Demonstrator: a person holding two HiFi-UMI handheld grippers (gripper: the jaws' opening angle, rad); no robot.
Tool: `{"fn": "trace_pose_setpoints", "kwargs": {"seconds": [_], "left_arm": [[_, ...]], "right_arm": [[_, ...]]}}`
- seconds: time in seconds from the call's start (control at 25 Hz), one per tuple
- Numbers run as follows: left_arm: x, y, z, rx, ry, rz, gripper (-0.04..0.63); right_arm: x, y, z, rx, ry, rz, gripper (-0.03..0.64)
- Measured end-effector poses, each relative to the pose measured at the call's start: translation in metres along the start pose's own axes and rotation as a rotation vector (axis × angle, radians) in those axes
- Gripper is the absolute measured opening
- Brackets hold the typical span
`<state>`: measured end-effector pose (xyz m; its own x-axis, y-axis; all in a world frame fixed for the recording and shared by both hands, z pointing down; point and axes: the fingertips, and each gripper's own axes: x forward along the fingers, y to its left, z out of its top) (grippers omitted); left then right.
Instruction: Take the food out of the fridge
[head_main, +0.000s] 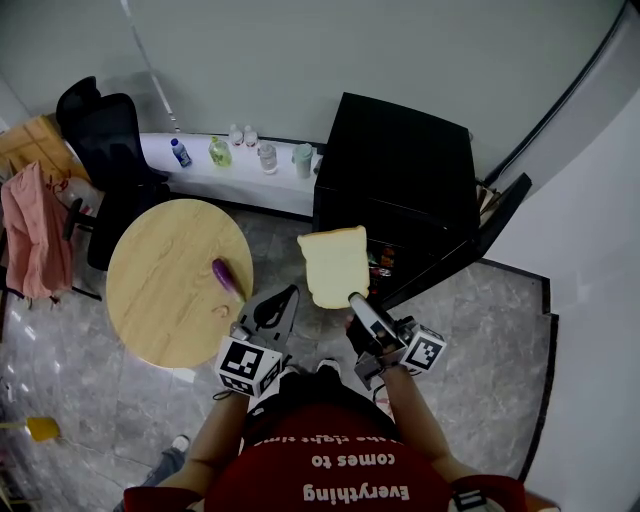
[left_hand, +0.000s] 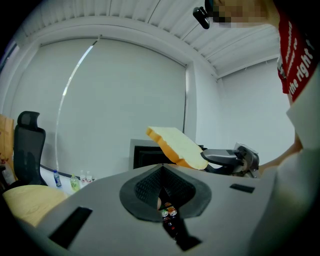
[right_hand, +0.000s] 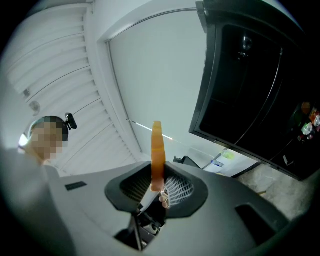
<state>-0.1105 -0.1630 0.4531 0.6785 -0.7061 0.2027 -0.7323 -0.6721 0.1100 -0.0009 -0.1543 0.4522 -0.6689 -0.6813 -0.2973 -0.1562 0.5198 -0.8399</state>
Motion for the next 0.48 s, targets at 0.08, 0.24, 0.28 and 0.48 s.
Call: {"fn": "trace_pose_setpoints", "kwargs": {"seconds": [0.08, 0.24, 0.28, 0.48], "left_arm": [[0.001, -0.001, 0.0, 0.0, -0.002, -0.001, 0.006], [0.0, -0.002, 0.003, 0.0, -0.01, -0.002, 0.006], [0.001, -0.002, 0.004, 0.003, -0.015, -0.002, 0.006], [0.001, -0.003, 0.003, 0.002, -0.022, -0.001, 0.006]], "right_arm": [[-0.003, -0.001, 0.0, 0.001, -0.003, 0.003, 0.083], [-0.008, 0.0, 0.003, -0.008, -0.007, 0.001, 0.083], [-0.009, -0.001, 0.004, -0.01, -0.009, -0.002, 0.083], [-0.012, -0.002, 0.007, -0.019, -0.016, -0.018, 0.083]]}}
